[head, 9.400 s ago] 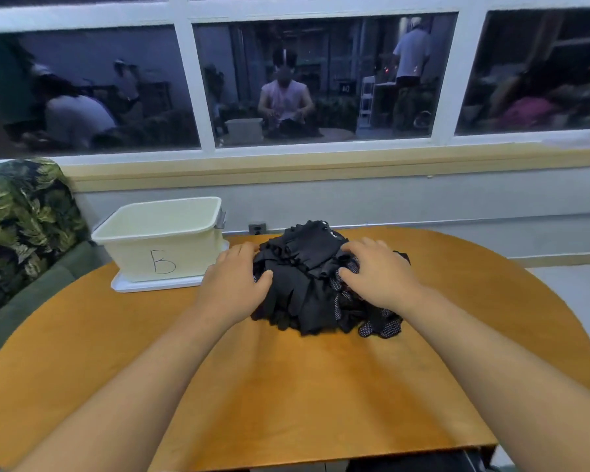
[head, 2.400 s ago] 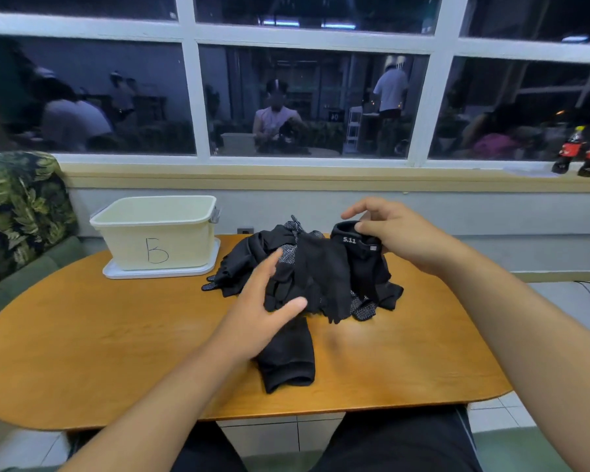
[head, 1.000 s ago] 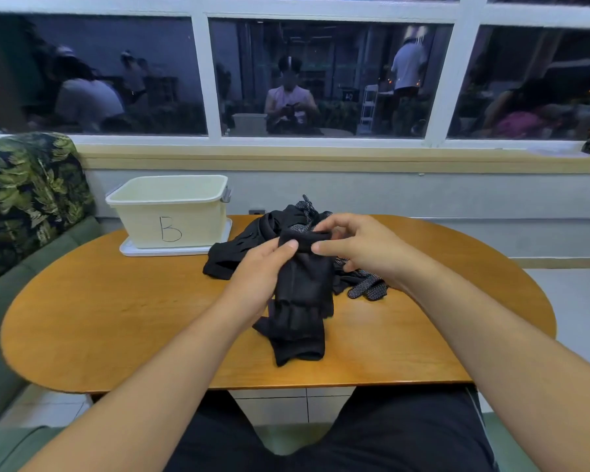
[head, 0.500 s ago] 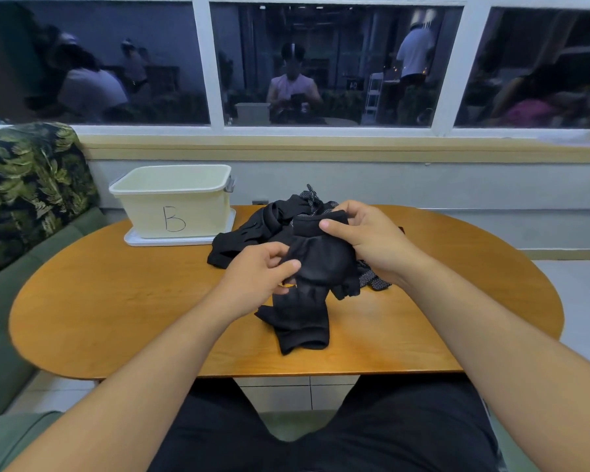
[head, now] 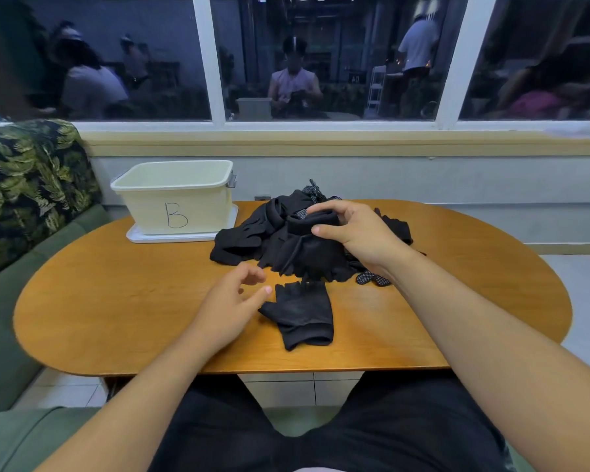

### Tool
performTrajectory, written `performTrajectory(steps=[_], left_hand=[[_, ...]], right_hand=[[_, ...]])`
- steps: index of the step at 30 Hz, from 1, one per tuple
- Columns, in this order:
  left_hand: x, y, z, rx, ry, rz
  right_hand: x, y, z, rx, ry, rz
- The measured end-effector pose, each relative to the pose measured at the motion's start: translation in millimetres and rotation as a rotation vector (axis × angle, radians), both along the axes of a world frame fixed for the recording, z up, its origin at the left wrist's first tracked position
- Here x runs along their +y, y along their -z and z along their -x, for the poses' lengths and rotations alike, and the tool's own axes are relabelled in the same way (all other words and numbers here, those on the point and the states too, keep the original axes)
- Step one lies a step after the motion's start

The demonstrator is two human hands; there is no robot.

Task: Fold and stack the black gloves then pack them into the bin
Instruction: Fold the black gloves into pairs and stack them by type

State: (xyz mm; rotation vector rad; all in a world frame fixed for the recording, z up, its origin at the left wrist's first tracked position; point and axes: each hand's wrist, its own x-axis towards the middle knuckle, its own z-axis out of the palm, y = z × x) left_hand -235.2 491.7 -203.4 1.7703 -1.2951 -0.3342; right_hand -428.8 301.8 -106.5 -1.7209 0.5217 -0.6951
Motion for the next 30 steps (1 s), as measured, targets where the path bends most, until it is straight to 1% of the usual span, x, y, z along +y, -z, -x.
performTrajectory(steps=[2, 4, 9, 13, 17, 21, 23, 25, 30], left_hand=[[5.7, 14.0, -0.4, -0.142, 0.043, -0.009], [8.4, 25.3, -2.5, -0.221, 0.082, -0.039], [5.8, 35.8, -6.5, -0.246, 0.044, -0.092], [4.2, 37.7, -4.0, -0.28, 0.015, -0.112], [4.6, 36.9, -2.3, -0.279, -0.013, -0.109], [5.3, 34.5, -1.7, -0.171, -0.052, -0.152], [5.6, 32.6, -0.6, -0.125, -0.049, -0.157], [6.2, 30.8, 0.4, -0.118, -0.045, -0.169], [6.6, 36.4, -4.4, -0.104, -0.026, -0.123]], right_hand=[[3.2, 2.5, -4.9, -0.032, 0.022, 0.051], [8.2, 11.4, -8.0, -0.051, 0.033, 0.099], [30.2, 54.7, 1.5, -0.046, 0.008, 0.15], [49.2, 86.4, 23.4, 0.03, -0.005, 0.287], [64.7, 106.8, 35.6, 0.06, -0.038, 0.399], [66.6, 119.2, 39.7, 0.244, -0.125, 0.534], [65.9, 120.9, 38.3, 0.317, -0.132, 0.587], [67.0, 122.6, 36.7, 0.365, -0.123, 0.632], [69.1, 127.5, 37.4, 0.405, -0.089, 0.644]])
